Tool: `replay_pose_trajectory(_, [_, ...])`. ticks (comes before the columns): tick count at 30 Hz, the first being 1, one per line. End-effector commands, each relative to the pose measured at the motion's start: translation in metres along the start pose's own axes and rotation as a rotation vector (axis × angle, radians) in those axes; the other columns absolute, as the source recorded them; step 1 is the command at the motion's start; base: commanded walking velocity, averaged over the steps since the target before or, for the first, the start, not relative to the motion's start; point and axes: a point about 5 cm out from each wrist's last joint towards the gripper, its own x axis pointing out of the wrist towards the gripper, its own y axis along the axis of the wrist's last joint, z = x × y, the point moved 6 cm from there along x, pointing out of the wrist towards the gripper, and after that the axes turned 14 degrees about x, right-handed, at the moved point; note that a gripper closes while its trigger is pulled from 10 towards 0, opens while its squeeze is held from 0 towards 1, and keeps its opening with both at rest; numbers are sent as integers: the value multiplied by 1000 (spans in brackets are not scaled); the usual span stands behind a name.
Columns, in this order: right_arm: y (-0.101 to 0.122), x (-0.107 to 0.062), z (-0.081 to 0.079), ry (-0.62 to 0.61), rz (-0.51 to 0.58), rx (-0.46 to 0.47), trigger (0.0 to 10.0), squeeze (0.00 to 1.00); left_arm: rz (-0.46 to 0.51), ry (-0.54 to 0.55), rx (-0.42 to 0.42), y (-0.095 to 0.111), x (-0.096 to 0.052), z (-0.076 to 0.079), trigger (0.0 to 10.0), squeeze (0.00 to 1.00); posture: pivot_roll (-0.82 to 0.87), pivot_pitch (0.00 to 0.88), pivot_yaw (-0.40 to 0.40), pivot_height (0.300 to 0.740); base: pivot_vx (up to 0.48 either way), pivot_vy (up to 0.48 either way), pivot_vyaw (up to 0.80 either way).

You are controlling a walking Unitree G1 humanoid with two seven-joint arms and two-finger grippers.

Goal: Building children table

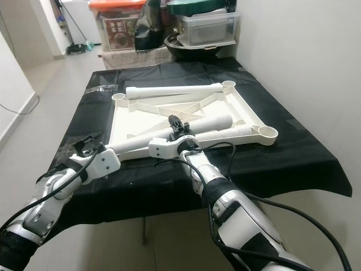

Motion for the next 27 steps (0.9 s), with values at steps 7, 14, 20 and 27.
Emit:
replay_pose_trajectory(7, [-16, 6, 19, -36, -51, 26, 0, 0, -12, -87, 112, -10, -11, 8, 10000, 0, -40, 0, 46, 740, 0, 0, 0])
replay_pose_trajectory(14, [-56, 3, 42, -65, -157, -33, 0, 0, -49, 97, 276, -18, -20, -34, 10000, 0, -44, 0, 38, 740, 0, 0, 0])
replay_pose_trajectory(20, [-73, -1, 52, -95, -203, -12, 0, 0, -59, 405, 349, -9, -32, -92, 10000, 0, -57, 0, 40, 740, 0, 0, 0])
replay_pose_trajectory(27, [-78, 1, 89, -265, -208, 395, 0, 0, -63, 618, 170, -5, -49, -120, 10000, 0, -92, 0, 37, 740, 0, 0, 0])
